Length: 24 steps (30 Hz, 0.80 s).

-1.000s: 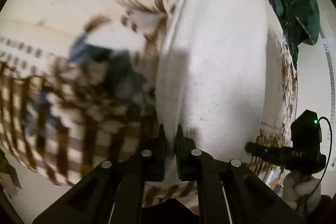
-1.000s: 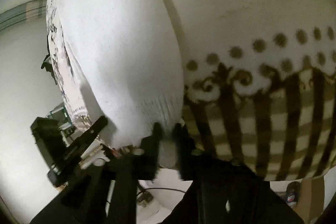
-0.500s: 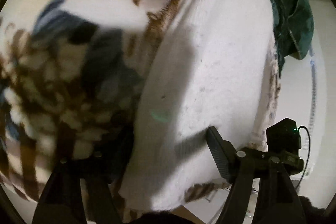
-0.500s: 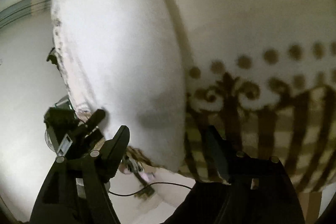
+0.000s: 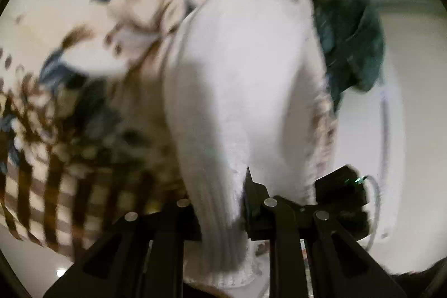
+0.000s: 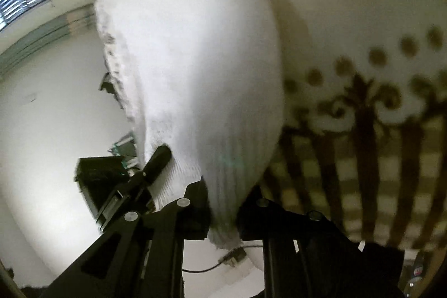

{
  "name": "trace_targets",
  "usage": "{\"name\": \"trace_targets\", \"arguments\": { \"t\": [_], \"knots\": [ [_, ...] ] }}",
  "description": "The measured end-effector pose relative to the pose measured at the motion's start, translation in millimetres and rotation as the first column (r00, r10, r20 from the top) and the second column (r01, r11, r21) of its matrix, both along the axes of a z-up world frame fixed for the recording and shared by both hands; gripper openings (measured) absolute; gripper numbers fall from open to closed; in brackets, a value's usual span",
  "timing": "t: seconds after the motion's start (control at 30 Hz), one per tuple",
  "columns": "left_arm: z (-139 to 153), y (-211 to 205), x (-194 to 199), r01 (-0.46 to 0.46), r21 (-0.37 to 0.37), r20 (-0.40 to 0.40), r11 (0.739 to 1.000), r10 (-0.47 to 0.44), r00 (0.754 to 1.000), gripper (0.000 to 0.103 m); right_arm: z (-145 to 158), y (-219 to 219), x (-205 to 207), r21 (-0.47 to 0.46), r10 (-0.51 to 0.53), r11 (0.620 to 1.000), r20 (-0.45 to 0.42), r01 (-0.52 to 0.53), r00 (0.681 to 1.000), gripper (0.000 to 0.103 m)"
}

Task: Fold small clothes

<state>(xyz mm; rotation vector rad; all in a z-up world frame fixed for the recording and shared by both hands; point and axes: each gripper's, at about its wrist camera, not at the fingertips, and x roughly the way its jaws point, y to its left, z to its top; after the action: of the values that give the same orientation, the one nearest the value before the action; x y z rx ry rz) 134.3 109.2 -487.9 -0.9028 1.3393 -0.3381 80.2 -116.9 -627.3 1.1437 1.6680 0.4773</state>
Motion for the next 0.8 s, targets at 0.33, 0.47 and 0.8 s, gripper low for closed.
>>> {"name": "trace_targets", "arguments": {
  "t": [0.33, 0.47, 0.8],
  "knots": [
    [50, -4, 189, -0.07, -0.154, 0.163, 0.986, 0.095, 0.982, 0.016, 108, -18, 153, -0.043, -0.045, 0.997, 0.304, 0.061, 0.952, 0.014],
    [34, -11, 296, -0.049, -0.127, 0.188, 0.991, 0.072, 0.98, 0.022, 115, -22, 261, -0.089, -0.08, 0.988, 0.404, 0.126, 0.911, 0.014],
    [22, 53, 303, -0.172, -0.124, 0.195, 0.977, 0.194, 0.961, 0.072, 75, -76, 385, -0.027, -0.241, 0.962, 0.372, 0.27, 0.896, 0.087]
  ]
}}
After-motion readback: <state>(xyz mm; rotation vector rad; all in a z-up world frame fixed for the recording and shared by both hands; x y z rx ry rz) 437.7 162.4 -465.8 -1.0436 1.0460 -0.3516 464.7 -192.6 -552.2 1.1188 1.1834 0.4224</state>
